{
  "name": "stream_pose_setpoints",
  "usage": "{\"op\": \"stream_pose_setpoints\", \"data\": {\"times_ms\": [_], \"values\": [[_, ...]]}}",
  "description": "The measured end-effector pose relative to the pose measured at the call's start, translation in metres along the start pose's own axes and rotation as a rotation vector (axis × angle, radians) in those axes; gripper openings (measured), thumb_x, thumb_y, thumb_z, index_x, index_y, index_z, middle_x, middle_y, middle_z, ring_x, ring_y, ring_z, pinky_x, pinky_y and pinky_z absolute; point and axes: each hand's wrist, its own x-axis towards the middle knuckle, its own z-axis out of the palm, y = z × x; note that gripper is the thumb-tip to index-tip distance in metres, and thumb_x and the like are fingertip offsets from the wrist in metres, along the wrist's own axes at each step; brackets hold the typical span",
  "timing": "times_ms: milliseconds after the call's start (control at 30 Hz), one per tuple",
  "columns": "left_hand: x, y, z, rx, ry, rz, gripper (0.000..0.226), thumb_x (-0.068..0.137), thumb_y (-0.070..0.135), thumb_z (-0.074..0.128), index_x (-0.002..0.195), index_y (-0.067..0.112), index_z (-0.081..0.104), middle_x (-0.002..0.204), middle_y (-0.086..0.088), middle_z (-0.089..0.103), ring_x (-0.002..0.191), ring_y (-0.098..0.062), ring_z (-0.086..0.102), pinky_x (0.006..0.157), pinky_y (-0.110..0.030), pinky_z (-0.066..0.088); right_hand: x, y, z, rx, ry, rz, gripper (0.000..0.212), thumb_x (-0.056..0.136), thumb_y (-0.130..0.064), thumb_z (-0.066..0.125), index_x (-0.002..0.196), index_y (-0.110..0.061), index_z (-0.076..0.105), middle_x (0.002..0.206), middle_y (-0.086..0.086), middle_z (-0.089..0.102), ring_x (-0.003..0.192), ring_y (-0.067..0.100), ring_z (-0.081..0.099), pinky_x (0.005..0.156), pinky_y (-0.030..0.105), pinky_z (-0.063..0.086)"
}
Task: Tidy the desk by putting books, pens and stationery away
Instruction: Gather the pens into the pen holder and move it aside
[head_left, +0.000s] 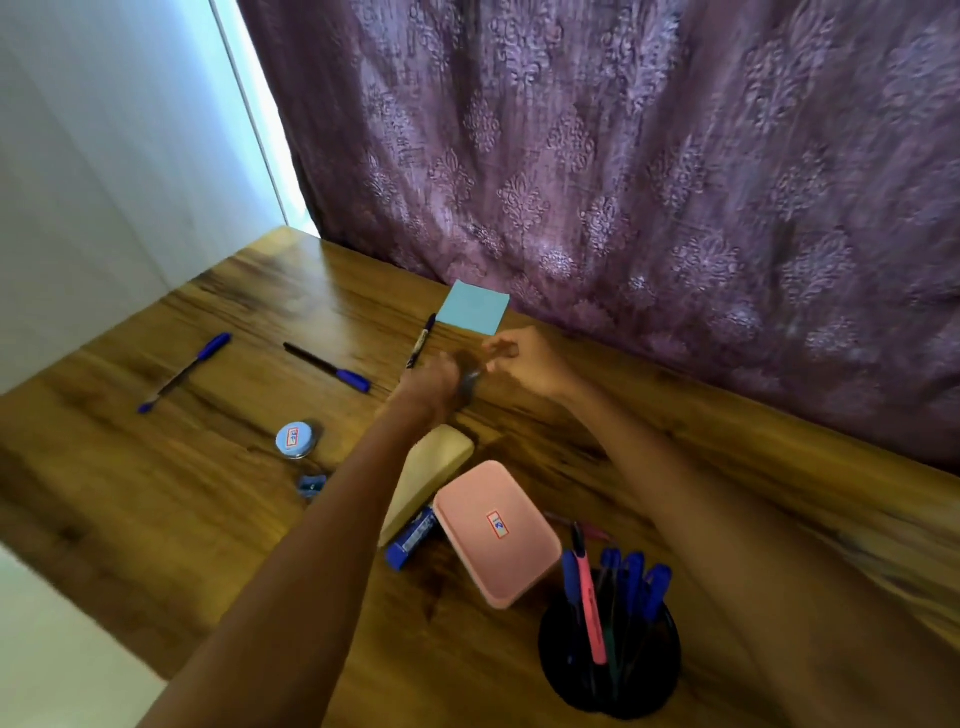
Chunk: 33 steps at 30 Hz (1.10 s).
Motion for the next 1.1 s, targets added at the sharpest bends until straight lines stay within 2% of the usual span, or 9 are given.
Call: {"op": "stream_pose_setpoints", "data": {"times_ms": [100, 300, 400, 467, 633, 867, 933, 1000, 1100], "values": [[0.004, -0.015, -0.025, -0.061, 0.208, -0.036, 0.032, 0.089, 0.013, 0.059, 0.116, -0.002, 0.051, 0.111, -0.015, 0.054, 0.104, -0.029, 0.055, 0.086, -0.034, 0.043, 0.023, -0.009, 0.016, -0.154, 0.038, -0.074, 0.040, 0.088, 0.003, 0.057, 0.126, -0.005, 0.058, 0.133, 0.012, 0.056, 0.124, 0.026, 0.052, 0.104, 0.028, 0.037], [0.014, -0.037, -0.055, -0.303, 0.444, -0.137, 0.031, 0.089, 0.011, 0.059, 0.113, -0.007, 0.053, 0.109, -0.020, 0.060, 0.103, -0.031, 0.059, 0.088, -0.038, 0.047, 0.049, -0.018, 0.062, -1.002, -0.196, -0.482, 0.056, 0.097, -0.008, 0.038, 0.147, -0.031, 0.028, 0.156, -0.007, 0.025, 0.141, 0.023, 0.027, 0.111, 0.044, 0.030], [0.013, -0.041, -0.063, -0.445, 0.446, -0.126, 0.025, 0.089, 0.006, 0.057, 0.112, -0.002, 0.053, 0.100, -0.010, 0.058, 0.089, -0.016, 0.055, 0.079, -0.028, 0.051, 0.052, -0.029, 0.067, -1.170, -0.128, -0.645, 0.050, 0.097, -0.005, 0.037, 0.144, -0.021, 0.036, 0.141, 0.001, 0.047, 0.121, 0.025, 0.046, 0.097, 0.036, 0.040], [0.014, -0.041, -0.064, -0.531, 0.415, -0.110, 0.021, 0.091, 0.004, 0.057, 0.111, 0.003, 0.051, 0.100, -0.008, 0.057, 0.080, -0.012, 0.056, 0.064, -0.018, 0.048, 0.052, -0.032, 0.064, -1.120, -0.145, -0.657, 0.041, 0.095, -0.004, 0.041, 0.136, -0.011, 0.045, 0.123, 0.007, 0.057, 0.109, 0.026, 0.055, 0.089, 0.038, 0.048], [0.011, -0.026, -0.067, -0.619, 0.384, -0.024, 0.030, 0.092, 0.003, 0.055, 0.121, 0.005, 0.048, 0.104, -0.010, 0.060, 0.084, -0.016, 0.062, 0.069, -0.023, 0.052, 0.036, -0.021, 0.057, -0.956, -0.307, -0.621, 0.015, 0.090, -0.006, 0.051, 0.100, -0.005, 0.062, 0.109, 0.012, 0.060, 0.099, 0.025, 0.058, 0.087, 0.038, 0.049], [0.004, 0.025, -0.088, -0.638, 0.509, 0.107, 0.020, 0.089, 0.004, 0.059, 0.109, 0.002, 0.057, 0.094, -0.007, 0.059, 0.086, -0.015, 0.056, 0.072, -0.022, 0.046, -0.015, -0.034, 0.010, -0.258, 0.167, -0.245, 0.015, 0.088, -0.004, 0.055, 0.100, 0.004, 0.057, 0.094, 0.021, 0.062, 0.084, 0.025, 0.057, 0.074, 0.034, 0.043], [-0.001, 0.047, -0.096, -0.746, 0.431, 0.142, 0.012, 0.087, 0.002, 0.061, 0.097, 0.007, 0.056, 0.085, -0.006, 0.060, 0.078, -0.016, 0.062, 0.073, -0.030, 0.055, -0.033, -0.042, -0.014, -0.077, 0.296, -0.166, 0.020, 0.086, -0.002, 0.059, 0.105, 0.003, 0.055, 0.091, 0.021, 0.063, 0.082, 0.026, 0.060, 0.073, 0.036, 0.047], [-0.016, 0.072, -0.102, -0.858, 0.268, 0.233, 0.020, 0.086, -0.004, 0.061, 0.085, 0.013, 0.051, 0.075, -0.005, 0.057, 0.056, -0.008, 0.064, 0.053, -0.024, 0.055, -0.053, -0.044, -0.041, 0.044, 0.377, -0.072, 0.032, 0.085, -0.001, 0.062, 0.116, 0.000, 0.052, 0.095, 0.015, 0.064, 0.084, 0.023, 0.063, 0.074, 0.033, 0.053], [-0.050, 0.105, -0.101, -0.740, -0.096, 0.370, 0.024, 0.082, -0.007, 0.065, 0.087, 0.014, 0.055, 0.071, -0.009, 0.061, 0.047, -0.011, 0.061, 0.044, -0.021, 0.052, -0.088, -0.041, -0.076, 0.203, 0.490, 0.052, 0.037, 0.085, 0.001, 0.063, 0.120, 0.001, 0.052, 0.074, -0.002, 0.056, 0.051, -0.004, 0.057, 0.046, 0.010, 0.044]]}}
